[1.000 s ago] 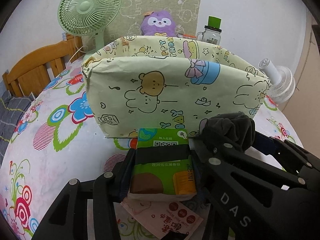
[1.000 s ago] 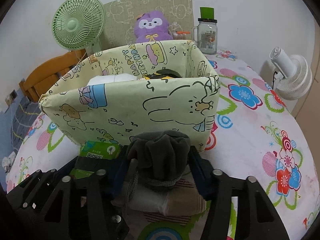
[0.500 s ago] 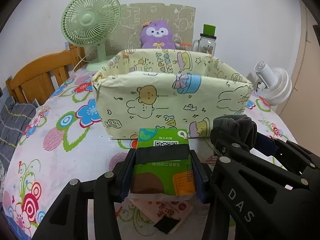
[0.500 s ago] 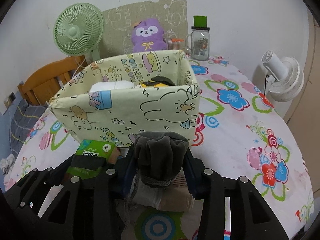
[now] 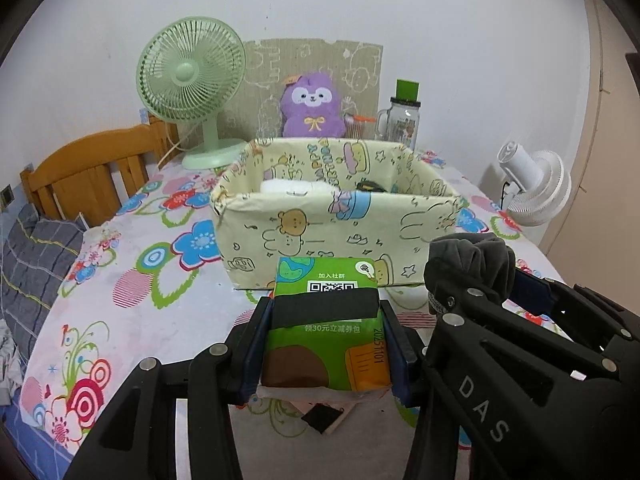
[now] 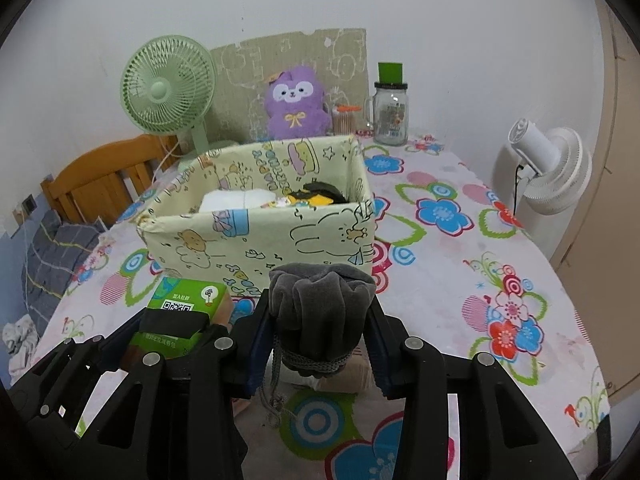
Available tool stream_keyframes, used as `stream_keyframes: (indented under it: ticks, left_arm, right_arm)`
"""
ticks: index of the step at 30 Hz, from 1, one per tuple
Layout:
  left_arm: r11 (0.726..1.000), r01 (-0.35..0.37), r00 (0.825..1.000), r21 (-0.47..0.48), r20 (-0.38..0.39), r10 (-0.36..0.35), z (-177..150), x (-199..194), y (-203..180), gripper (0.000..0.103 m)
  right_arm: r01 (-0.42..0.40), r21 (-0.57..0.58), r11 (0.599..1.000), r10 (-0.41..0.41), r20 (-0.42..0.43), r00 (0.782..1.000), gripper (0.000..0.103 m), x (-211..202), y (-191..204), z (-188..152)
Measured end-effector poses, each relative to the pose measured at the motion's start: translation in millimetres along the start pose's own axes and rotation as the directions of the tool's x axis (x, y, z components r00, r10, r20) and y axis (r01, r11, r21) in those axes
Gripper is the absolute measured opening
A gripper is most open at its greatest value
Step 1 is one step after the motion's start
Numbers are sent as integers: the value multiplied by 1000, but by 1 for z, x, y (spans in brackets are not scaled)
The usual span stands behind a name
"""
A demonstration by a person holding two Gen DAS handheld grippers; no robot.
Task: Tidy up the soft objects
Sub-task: 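Lift the green tissue pack and grey sock bundle over the box with both tools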
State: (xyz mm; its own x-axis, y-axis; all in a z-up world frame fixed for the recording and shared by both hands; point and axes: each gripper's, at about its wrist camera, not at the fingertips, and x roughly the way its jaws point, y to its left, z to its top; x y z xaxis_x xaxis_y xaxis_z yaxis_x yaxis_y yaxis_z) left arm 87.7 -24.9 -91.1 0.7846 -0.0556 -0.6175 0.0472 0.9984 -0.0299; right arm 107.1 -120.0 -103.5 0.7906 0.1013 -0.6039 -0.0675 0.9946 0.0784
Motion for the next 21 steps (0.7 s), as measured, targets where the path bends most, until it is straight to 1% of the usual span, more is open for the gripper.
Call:
stream_keyframes:
  ticks: [11,21]
  left_arm:
    - [1000,13,998,10,60,-14,6,-34,-4,52]
    - [1000,13,994,26,112,-16,20,-61,-7,52]
  right_arm:
    - [14,4,1000,-15,61,998,46,-39,1,4]
    - [27,2,1000,-27,113,993,46,-72,4,18]
